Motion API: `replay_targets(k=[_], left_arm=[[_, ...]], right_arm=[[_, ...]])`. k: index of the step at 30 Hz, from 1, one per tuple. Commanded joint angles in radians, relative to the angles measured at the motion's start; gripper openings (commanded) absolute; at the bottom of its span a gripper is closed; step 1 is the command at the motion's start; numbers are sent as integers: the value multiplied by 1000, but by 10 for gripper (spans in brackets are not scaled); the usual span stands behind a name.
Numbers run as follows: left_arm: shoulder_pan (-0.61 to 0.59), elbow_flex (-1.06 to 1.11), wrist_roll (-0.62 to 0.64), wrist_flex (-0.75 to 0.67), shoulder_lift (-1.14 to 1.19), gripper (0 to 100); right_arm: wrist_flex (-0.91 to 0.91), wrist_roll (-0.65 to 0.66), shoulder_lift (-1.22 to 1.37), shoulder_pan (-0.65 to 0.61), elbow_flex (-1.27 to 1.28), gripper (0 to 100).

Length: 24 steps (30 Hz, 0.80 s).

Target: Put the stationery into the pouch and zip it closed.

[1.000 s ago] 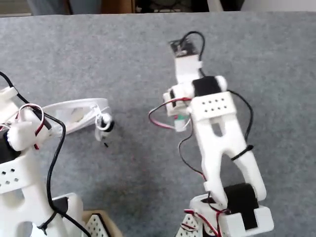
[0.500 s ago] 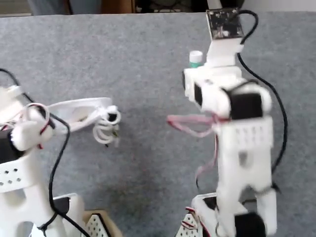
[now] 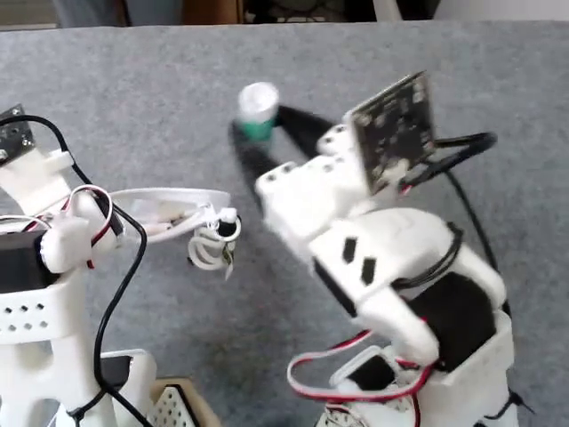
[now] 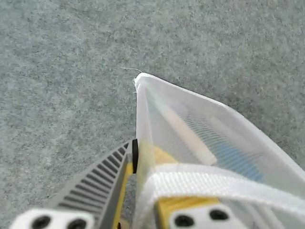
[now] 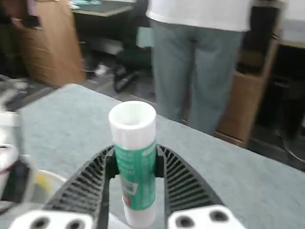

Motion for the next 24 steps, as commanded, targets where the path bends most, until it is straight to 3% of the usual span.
replay_targets(k=[1,13,24], left_arm=[[5,-1,11,-28,-12,28],[4,4,11,-32,-12,28],[4,-2,11,-32,-12,28]], right_arm=[[-91,-9,-15,-109,67,12],[-439,-9,-21,-209,390,12],[-408,-55,-50,-264,397,12]])
